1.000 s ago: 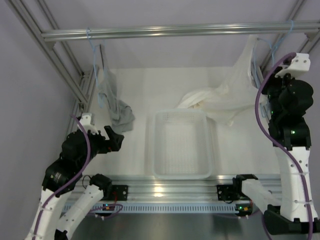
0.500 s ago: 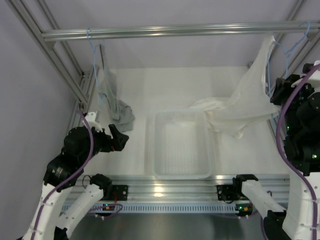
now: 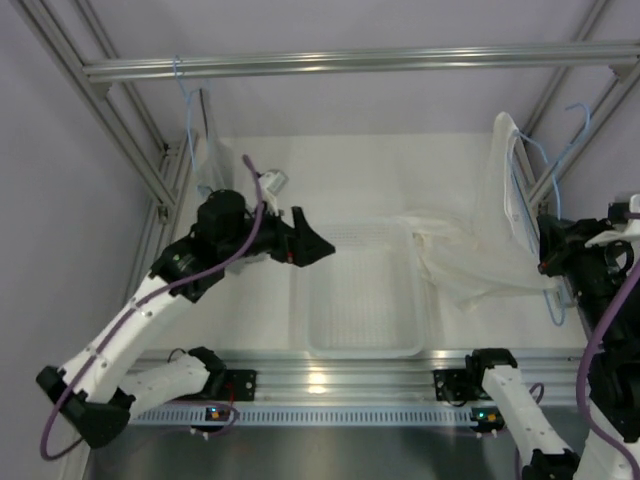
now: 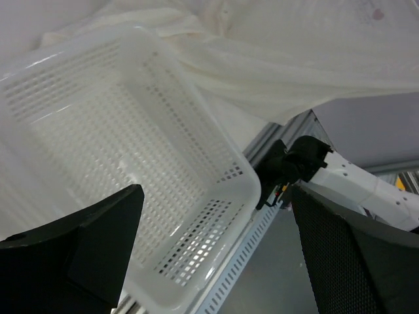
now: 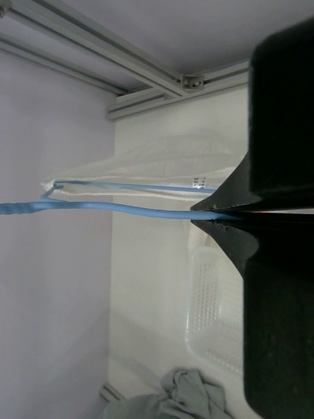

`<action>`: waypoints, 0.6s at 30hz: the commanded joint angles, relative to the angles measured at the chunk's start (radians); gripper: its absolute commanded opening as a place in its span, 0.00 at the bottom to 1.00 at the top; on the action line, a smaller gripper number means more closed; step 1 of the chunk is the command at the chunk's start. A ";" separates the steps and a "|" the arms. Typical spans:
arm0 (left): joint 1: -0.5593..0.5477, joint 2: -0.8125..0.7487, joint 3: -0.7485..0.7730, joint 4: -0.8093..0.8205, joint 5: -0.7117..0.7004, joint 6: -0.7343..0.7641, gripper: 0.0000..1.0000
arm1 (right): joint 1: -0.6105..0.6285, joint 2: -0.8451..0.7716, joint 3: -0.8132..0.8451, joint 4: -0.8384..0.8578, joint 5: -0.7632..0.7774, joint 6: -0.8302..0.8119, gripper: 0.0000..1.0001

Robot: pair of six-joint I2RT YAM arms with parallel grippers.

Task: Remove the tank top from the hanger

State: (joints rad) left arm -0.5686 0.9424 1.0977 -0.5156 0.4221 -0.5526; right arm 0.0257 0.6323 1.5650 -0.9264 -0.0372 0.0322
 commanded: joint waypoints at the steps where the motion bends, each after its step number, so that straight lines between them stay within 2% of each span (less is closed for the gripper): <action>1: -0.209 0.160 0.144 0.274 -0.084 -0.012 0.99 | -0.015 -0.032 0.004 -0.023 -0.142 0.026 0.00; 4: -0.293 0.327 0.224 0.405 -0.146 -0.009 0.99 | -0.017 -0.060 -0.009 -0.017 -0.168 0.023 0.00; 9: -0.329 0.576 0.424 0.635 -0.077 -0.003 0.99 | -0.017 -0.082 -0.016 -0.005 -0.263 0.055 0.00; 14: -0.341 0.716 0.501 0.871 -0.105 0.002 0.99 | -0.015 -0.079 0.013 -0.017 -0.274 0.081 0.00; 18: -0.347 0.786 0.576 0.896 -0.154 0.026 0.96 | -0.015 -0.077 0.021 -0.022 -0.270 0.081 0.00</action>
State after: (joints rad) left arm -0.9089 1.7016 1.5879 0.2070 0.3103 -0.5507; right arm 0.0250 0.5610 1.5463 -0.9703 -0.2829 0.0940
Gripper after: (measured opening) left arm 0.969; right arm 0.006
